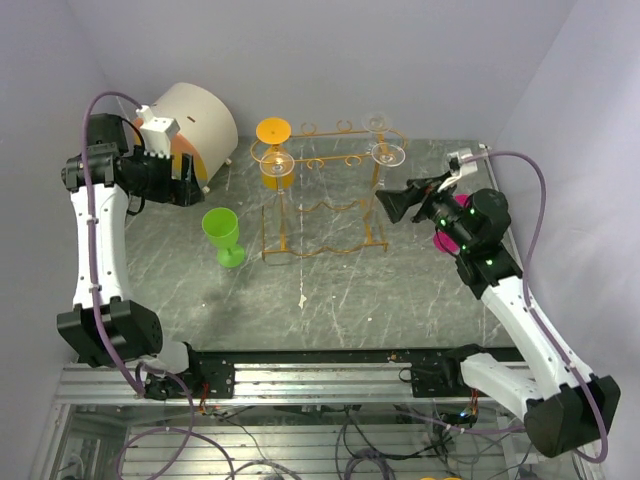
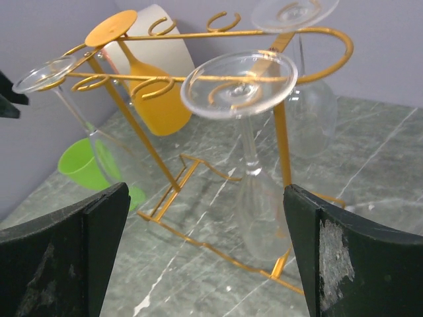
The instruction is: Place the wine glass upside down on the wine glass rack
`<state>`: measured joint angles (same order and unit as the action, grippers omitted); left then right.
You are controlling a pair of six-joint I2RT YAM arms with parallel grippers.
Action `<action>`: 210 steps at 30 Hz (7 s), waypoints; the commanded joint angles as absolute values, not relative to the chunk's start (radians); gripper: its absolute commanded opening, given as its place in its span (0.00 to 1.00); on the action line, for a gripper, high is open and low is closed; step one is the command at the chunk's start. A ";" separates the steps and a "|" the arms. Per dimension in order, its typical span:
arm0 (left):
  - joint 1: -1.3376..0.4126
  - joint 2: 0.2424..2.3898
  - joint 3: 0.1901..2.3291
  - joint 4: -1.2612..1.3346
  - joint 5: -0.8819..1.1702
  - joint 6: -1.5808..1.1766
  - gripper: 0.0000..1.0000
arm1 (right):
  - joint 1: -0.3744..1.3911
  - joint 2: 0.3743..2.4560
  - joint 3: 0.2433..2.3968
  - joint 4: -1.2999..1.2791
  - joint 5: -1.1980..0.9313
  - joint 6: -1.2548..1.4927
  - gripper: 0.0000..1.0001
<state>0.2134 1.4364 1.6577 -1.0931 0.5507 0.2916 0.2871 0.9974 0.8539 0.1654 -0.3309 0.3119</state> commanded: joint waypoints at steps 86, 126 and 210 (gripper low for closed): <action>0.049 0.902 1.983 -0.899 0.125 0.342 0.07 | 0.469 1.197 1.449 0.119 -0.683 1.329 0.94; 0.299 0.535 1.321 -0.198 0.561 0.034 0.07 | 0.986 2.005 2.247 0.030 -0.264 1.655 0.61; 0.272 1.241 1.846 -1.065 0.559 0.231 0.95 | 0.865 1.026 1.174 -0.230 0.308 0.103 0.00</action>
<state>0.2749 1.2201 1.8408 -1.0046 0.4881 0.2073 0.8635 1.0504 1.2720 -0.3416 0.2264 0.2268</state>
